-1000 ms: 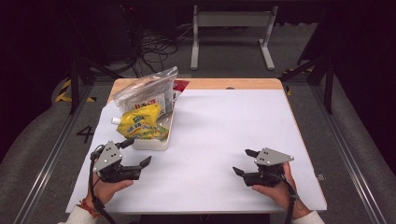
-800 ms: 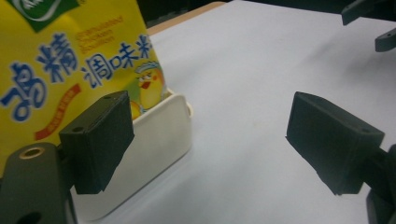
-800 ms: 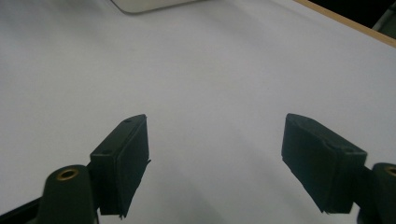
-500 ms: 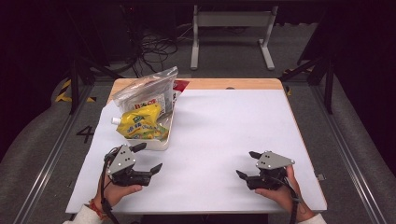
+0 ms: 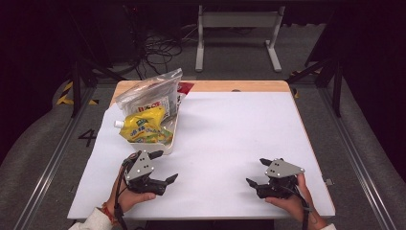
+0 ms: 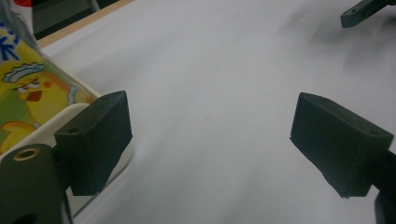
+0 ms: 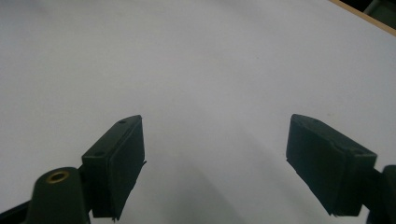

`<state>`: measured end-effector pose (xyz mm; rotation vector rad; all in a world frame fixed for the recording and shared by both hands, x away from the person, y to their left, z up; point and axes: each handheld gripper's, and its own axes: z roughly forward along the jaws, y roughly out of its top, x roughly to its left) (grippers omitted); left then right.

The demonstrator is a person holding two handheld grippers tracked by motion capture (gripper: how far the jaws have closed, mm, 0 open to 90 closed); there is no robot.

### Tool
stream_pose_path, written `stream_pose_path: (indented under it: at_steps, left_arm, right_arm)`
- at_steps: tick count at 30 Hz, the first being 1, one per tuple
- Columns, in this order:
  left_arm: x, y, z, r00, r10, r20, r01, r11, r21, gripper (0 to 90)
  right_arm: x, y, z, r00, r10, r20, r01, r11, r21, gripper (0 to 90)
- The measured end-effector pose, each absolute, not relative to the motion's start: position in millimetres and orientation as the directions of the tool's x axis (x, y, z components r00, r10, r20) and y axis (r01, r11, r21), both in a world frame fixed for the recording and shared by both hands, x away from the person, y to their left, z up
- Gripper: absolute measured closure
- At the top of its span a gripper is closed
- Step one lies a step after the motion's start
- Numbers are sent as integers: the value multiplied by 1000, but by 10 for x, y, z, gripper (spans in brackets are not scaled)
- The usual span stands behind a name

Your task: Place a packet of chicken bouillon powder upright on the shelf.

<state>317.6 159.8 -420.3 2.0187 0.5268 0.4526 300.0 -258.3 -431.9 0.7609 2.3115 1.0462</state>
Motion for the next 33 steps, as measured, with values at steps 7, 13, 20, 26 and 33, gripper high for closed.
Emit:
stream_pose_path:
  at_steps: [7, 13, 20, 26, 33]
  left_arm:
    - [3206, 1418, -4291, 871, 478, 115, 162, -500, 851, 113]
    - [3232, 1266, -4384, 892, 434, 125, 149, -543, 826, 94]
    - [3242, 1128, -4456, 906, 397, 147, 132, -593, 794, 81]
    - [3270, 1116, -4474, 908, 398, 129, 146, -589, 795, 77]
    - [3268, 1135, -4470, 910, 391, 135, 139, -596, 791, 72]
  right_arm:
    - [2964, -2626, -4336, -713, 670, -206, 294, 553, 780, 178]
    - [2918, -2689, -4353, -694, 690, -206, 308, 543, 781, 145]
    - [2885, -2755, -4373, -676, 709, -202, 323, 531, 783, 124]
    - [2867, -2775, -4402, -671, 713, -204, 330, 534, 778, 121]
    - [2869, -2757, -4410, -675, 708, -207, 326, 538, 777, 121]
